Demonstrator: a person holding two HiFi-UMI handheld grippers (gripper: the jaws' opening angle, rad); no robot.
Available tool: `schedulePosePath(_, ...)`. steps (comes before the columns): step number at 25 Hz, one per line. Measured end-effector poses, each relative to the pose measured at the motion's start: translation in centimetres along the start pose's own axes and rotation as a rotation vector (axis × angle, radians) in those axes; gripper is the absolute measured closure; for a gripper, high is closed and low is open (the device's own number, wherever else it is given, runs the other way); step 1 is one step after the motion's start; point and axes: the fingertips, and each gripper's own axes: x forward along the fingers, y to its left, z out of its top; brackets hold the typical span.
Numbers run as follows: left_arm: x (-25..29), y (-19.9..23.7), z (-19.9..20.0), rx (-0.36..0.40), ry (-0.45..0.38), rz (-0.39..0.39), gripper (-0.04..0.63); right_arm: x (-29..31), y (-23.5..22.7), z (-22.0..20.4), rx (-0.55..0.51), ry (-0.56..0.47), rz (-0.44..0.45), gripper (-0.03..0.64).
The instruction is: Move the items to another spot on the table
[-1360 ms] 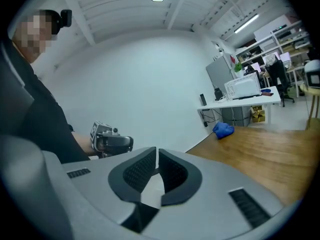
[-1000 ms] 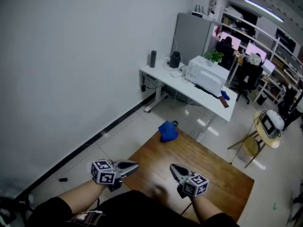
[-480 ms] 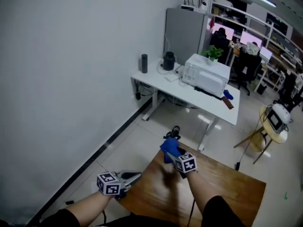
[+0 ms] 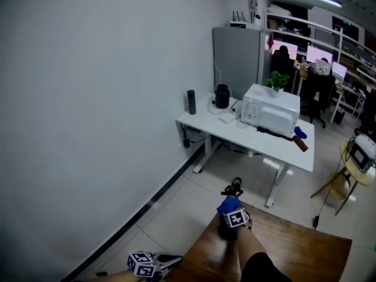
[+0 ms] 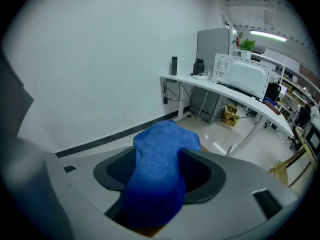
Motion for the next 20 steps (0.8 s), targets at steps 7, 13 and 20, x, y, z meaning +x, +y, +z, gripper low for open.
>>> schedulePosePath(7, -1.0, 0.6, 1.4, 0.011, -0.022, 0.021, 0.603, 0.6, 0.9, -2.0, 0.058, 0.113, 0.063, 0.449)
schedulePosePath(13, -0.9, -2.5, 2.6, 0.072, -0.006, -0.059, 0.603, -6.4, 0.5, -3.0, 0.041, 0.003, 0.014, 0.459)
schedulePosePath(20, 2.3, -7.3, 2.5, 0.156, 0.020, -0.168, 0.603, -18.6, 0.0, -6.5, 0.097, -0.126, -0.006, 0.459)
